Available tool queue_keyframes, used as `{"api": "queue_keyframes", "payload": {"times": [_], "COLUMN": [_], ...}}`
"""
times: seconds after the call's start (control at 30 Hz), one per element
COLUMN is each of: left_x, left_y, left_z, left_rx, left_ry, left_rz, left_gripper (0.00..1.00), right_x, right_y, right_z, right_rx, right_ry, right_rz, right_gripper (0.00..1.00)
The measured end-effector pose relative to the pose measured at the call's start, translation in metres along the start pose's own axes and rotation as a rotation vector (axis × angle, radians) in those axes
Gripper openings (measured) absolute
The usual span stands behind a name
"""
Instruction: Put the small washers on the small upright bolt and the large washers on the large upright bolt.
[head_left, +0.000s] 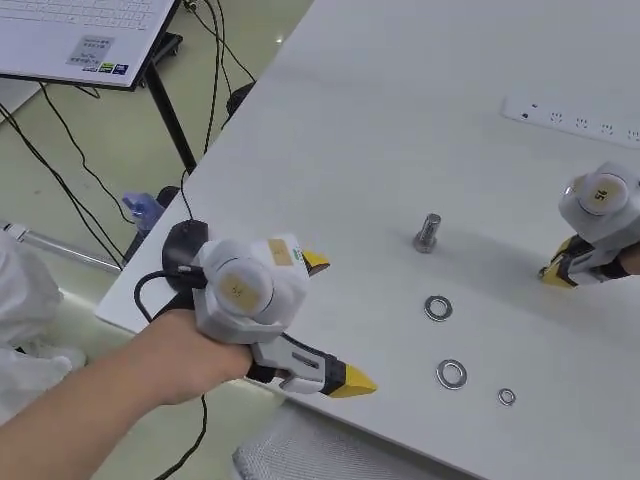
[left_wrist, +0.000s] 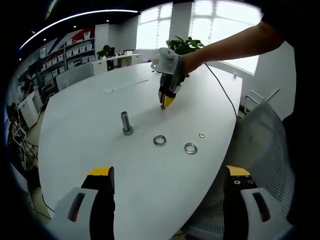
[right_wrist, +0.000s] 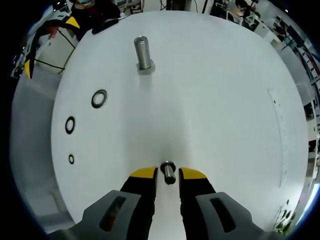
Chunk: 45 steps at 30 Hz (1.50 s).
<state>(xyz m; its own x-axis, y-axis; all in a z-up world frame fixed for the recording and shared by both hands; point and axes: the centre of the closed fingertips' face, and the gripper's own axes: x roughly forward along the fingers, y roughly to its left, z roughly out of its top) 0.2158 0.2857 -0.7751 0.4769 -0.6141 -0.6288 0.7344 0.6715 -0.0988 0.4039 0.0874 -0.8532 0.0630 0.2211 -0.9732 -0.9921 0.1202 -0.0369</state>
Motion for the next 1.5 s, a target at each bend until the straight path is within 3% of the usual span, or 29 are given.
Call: {"api": "queue_keyframes", "payload": {"times": [0.5,0.93,1.1,1.5], "left_x": [-0.006,-0.010,-0.012,-0.016], "left_y": [-0.005,-0.007,-0.008,-0.014], "left_z": [0.001,0.000,0.002,0.006], "left_rx": [0.003,0.021,0.021,0.029], "left_ry": [-0.011,0.002,-0.002,-0.010], "left_rz": [0.010,0.016,0.019,0.017], "left_gripper": [0.90,0.89,0.89,0.88], "right_x": [-0.015,-0.027,-0.038,-0.047], "right_y": [-0.001,0.004,0.010,0.037], "right_z": [0.006,-0.002,-0.001,-0.005], "right_rx": [-0.018,-0.018,-0.022,-0.036], "right_ry": [-0.007,0.008,-0.006,-0.015], "right_rz": [-0.005,-0.010,-0.018,-0.013], "right_gripper": [0.20,0.20,0.19,0.19]}}
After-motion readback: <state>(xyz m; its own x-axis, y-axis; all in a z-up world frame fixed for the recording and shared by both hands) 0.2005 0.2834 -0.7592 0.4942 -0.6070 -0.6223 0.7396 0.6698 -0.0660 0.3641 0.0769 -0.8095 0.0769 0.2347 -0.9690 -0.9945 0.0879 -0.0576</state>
